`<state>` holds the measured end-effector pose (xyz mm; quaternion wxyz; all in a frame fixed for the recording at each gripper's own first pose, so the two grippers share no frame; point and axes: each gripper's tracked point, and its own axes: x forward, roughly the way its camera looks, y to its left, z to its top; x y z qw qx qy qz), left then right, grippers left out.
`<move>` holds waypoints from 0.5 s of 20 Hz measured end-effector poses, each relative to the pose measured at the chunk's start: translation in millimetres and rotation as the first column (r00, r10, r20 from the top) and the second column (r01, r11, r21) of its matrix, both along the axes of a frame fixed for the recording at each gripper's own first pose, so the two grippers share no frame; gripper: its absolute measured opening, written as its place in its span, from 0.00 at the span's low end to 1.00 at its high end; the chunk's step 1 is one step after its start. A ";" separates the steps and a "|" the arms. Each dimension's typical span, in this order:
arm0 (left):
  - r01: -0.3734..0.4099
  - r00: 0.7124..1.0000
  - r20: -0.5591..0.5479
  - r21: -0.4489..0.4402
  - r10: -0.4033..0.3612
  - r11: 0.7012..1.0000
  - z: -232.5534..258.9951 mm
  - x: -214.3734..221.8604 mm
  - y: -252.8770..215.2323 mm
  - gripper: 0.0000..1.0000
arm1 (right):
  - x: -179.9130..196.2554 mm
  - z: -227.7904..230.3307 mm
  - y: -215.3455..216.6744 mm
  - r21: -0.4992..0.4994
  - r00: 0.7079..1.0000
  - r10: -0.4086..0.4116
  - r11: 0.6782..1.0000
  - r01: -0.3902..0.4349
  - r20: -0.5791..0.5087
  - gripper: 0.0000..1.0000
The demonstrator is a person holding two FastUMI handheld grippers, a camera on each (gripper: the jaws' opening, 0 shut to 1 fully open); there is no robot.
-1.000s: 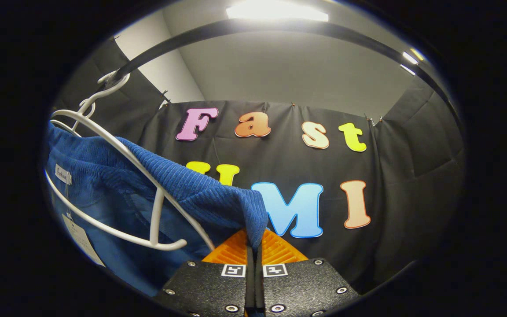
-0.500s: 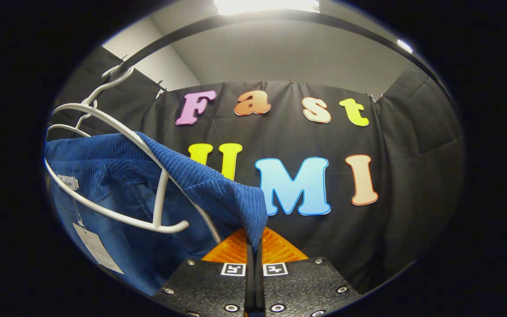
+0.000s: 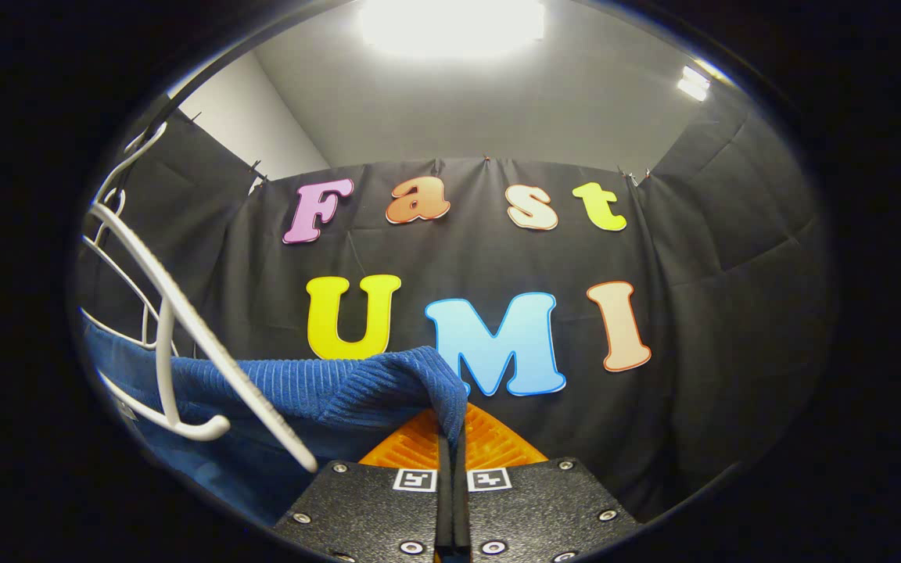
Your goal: Grasp the clothes on the hanger with both hands and then place them into the laundry hamper below.
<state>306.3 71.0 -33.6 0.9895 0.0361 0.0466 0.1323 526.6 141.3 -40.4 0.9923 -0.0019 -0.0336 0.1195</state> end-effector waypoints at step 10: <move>-0.013 0.999 -0.038 -0.066 0.010 0.998 -31.0 7.9 8.4 0.02 | -46.8 -69.9 -21.2 -0.093 0.991 0.041 0.994 -0.053 -0.130 0.00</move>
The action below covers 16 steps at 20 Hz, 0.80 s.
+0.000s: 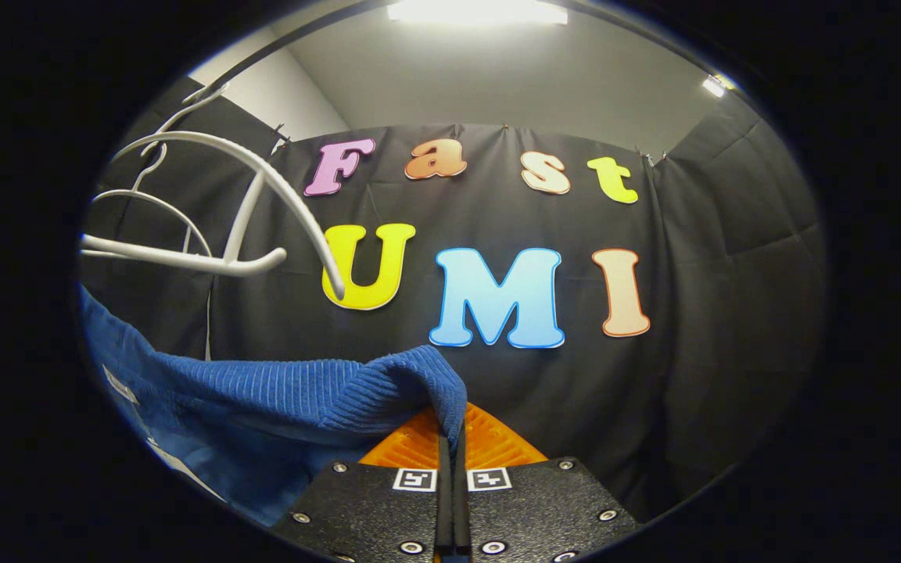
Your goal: Grasp the clothes on the hanger with both hands and then place them into the laundry hamper below.
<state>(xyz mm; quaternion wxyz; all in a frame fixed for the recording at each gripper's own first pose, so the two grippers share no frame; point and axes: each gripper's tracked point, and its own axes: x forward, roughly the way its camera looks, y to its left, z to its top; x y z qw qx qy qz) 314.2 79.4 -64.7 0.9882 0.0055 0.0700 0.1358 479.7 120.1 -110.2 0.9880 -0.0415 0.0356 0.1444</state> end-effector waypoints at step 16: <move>0.174 0.985 0.026 -0.104 -0.172 0.979 13.7 -37.8 -13.8 0.04 | -180.9 21.5 17.1 0.013 0.995 0.063 0.998 -0.062 -0.078 0.00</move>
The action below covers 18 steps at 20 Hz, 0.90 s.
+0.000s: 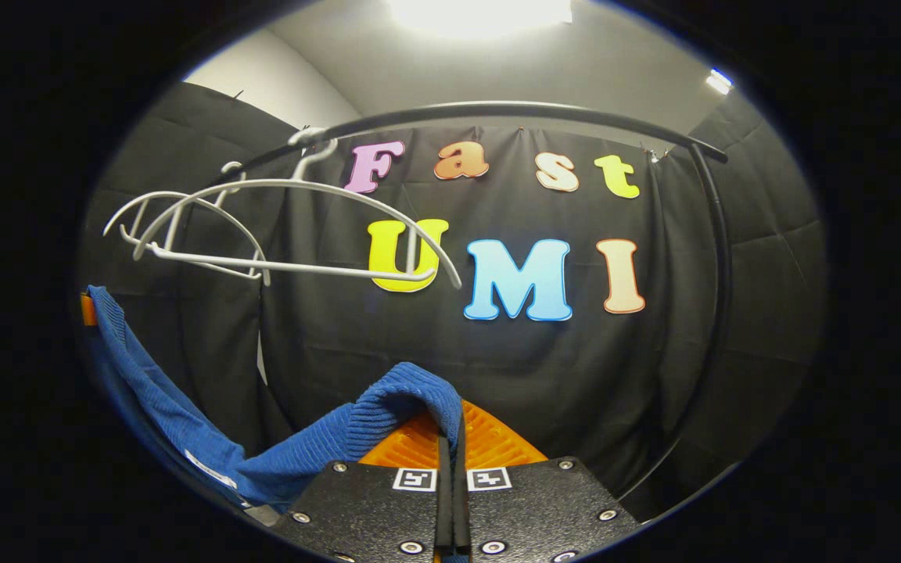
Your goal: Grasp the clothes on the hanger with both hands and then place them into the laundry hamper below.
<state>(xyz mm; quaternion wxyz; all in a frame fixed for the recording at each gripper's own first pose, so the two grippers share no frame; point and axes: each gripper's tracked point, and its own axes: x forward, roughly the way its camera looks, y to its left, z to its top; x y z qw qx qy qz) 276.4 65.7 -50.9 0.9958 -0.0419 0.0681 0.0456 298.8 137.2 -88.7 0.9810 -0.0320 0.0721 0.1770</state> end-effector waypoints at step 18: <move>0.159 0.987 -0.011 -0.166 -0.163 0.973 -34.7 -76.1 -58.5 0.02 | -176.7 -35.8 88.3 0.082 0.969 0.203 0.978 -0.193 -0.143 0.00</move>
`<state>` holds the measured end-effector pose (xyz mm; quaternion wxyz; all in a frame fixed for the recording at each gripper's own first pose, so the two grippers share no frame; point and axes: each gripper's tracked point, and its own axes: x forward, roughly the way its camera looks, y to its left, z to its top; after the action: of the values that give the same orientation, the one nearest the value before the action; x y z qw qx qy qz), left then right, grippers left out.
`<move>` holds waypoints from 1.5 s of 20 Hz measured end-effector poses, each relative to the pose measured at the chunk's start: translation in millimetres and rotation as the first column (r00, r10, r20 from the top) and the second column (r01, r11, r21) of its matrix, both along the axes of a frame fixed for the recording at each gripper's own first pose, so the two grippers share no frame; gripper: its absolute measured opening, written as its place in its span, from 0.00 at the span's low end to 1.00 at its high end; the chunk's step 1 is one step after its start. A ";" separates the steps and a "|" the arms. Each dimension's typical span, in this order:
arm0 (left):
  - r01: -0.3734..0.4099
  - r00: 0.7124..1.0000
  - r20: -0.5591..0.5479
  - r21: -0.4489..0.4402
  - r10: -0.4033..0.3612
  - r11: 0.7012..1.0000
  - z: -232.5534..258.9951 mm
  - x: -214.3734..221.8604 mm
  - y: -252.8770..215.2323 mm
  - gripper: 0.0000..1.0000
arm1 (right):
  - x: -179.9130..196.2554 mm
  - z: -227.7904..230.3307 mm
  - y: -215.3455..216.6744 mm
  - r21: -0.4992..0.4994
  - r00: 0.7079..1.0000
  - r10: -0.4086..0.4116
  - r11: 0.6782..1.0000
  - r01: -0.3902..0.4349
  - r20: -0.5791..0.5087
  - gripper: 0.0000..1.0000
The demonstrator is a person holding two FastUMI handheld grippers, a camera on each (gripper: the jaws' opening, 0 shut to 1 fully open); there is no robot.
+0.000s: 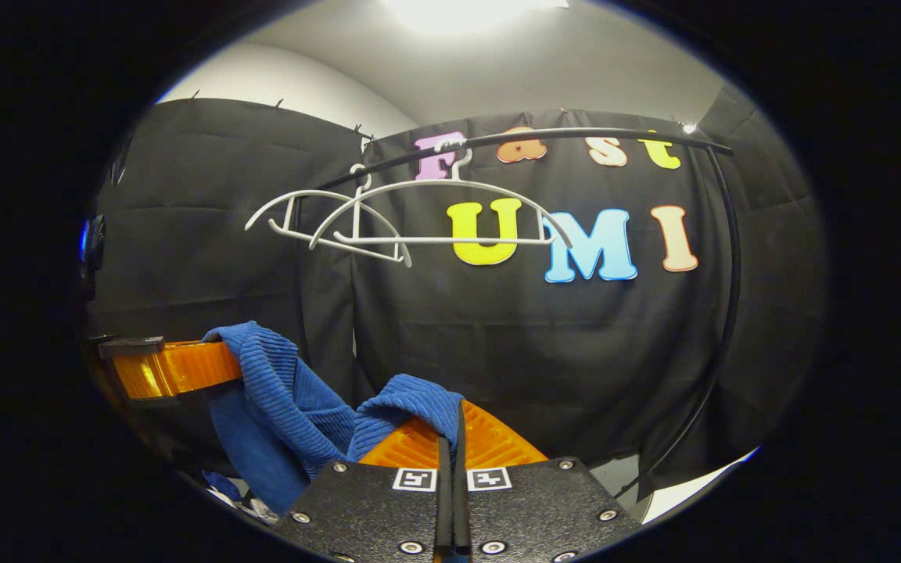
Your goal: Grasp the clothes on the hanger with both hands and then place them into the laundry hamper below.
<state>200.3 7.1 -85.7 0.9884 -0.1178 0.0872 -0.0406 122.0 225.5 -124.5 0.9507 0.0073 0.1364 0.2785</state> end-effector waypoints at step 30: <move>0.066 0.775 -0.633 0.083 0.002 0.994 -319.3 -94.9 9.0 0.19 | -77.8 -243.8 13.5 -0.239 0.892 0.018 0.961 -0.140 -0.451 0.35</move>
<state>105.4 16.2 -404.9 0.9056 -0.0733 0.4175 -0.0110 44.3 239.0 -368.3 0.8742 -0.0623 0.3863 0.2874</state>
